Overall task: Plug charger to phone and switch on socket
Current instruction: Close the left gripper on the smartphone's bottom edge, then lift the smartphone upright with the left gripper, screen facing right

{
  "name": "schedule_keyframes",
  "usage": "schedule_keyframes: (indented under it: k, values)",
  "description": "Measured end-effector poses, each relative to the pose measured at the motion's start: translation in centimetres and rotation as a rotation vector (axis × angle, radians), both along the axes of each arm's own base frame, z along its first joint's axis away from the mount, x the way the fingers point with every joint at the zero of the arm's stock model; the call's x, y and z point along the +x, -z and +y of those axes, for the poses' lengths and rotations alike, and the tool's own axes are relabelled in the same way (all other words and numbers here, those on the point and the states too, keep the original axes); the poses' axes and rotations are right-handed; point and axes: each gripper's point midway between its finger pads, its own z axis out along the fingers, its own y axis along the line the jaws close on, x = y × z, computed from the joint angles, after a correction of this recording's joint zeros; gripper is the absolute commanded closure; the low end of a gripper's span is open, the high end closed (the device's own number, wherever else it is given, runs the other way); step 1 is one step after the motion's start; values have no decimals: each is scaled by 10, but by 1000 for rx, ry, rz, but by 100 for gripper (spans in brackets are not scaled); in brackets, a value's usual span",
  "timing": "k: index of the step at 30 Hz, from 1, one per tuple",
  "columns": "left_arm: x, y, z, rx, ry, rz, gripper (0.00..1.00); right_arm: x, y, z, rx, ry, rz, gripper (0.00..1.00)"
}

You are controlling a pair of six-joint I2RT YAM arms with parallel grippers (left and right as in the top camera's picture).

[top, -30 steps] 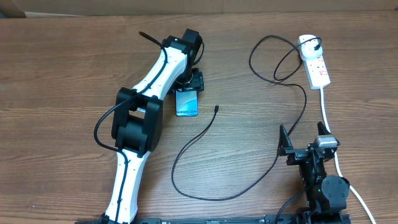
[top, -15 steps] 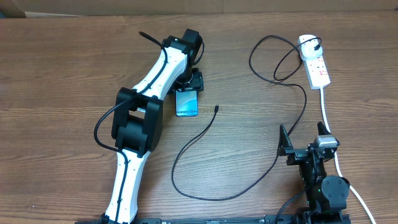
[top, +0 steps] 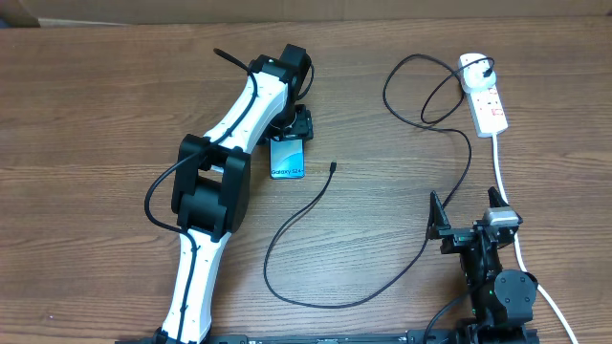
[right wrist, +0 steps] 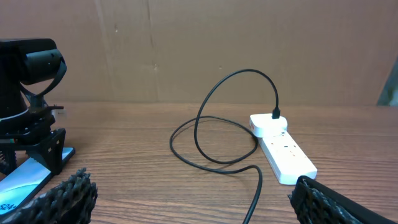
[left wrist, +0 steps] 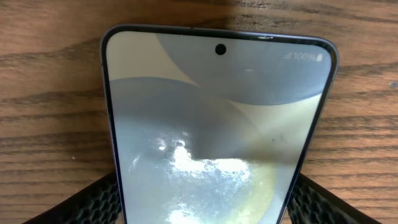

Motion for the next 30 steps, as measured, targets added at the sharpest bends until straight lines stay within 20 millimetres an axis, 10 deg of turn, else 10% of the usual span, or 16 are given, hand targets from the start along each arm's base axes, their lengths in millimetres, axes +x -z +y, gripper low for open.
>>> schedule_keyframes:
  k: [30]
  values:
    - [-24, -22, -14, -212, -57, 183, 29, 0, 0, 0, 0, -1, 0, 0]
